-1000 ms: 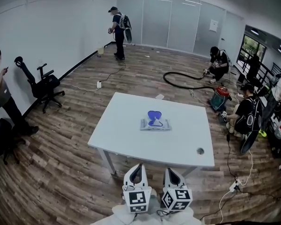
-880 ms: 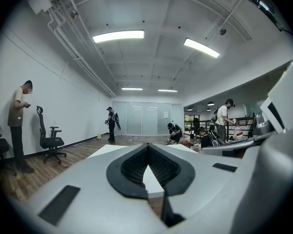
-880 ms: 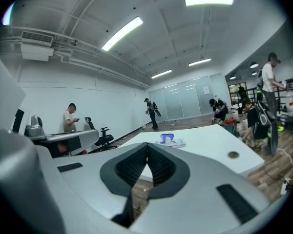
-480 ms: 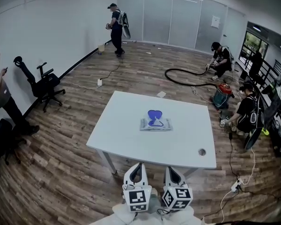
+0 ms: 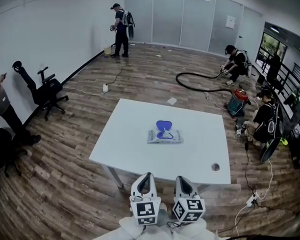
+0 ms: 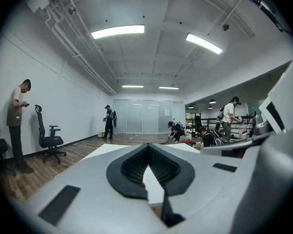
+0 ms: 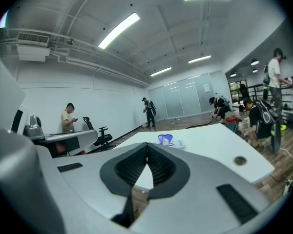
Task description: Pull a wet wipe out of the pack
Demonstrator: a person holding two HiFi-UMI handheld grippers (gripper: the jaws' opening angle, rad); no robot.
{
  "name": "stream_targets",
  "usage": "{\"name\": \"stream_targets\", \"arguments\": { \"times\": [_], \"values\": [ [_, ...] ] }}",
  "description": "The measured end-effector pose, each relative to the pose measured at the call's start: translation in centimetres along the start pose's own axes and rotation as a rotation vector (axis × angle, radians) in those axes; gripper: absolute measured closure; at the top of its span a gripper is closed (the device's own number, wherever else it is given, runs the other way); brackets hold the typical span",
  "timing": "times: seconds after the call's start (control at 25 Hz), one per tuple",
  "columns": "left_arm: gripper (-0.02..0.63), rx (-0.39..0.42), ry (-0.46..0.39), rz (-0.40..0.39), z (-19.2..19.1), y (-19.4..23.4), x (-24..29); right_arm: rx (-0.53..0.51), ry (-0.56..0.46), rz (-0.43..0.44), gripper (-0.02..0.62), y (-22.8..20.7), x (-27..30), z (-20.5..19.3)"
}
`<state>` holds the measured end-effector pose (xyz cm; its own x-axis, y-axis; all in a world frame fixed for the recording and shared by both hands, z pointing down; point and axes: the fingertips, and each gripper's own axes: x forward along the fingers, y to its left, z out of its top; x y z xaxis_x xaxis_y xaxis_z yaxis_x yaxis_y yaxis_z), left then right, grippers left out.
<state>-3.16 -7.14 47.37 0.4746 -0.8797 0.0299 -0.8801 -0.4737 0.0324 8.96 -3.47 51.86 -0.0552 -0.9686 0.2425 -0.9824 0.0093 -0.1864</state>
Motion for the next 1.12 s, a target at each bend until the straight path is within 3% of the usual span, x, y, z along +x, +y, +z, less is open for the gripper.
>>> {"name": "stream_targets", "arguments": {
  "times": [0.64, 1.12],
  "values": [
    [0.609, 0.006, 0.026, -0.025, 0.1, -1.3, 6.7, 0.008, 0.016, -0.004, 0.586, -4.2, 5.1, 2.2],
    [0.609, -0.002, 0.037, 0.003, 0.4, -1.2, 11.7, 0.006, 0.016, 0.035, 0.586, -6.2, 9.6, 4.2]
  ]
}}
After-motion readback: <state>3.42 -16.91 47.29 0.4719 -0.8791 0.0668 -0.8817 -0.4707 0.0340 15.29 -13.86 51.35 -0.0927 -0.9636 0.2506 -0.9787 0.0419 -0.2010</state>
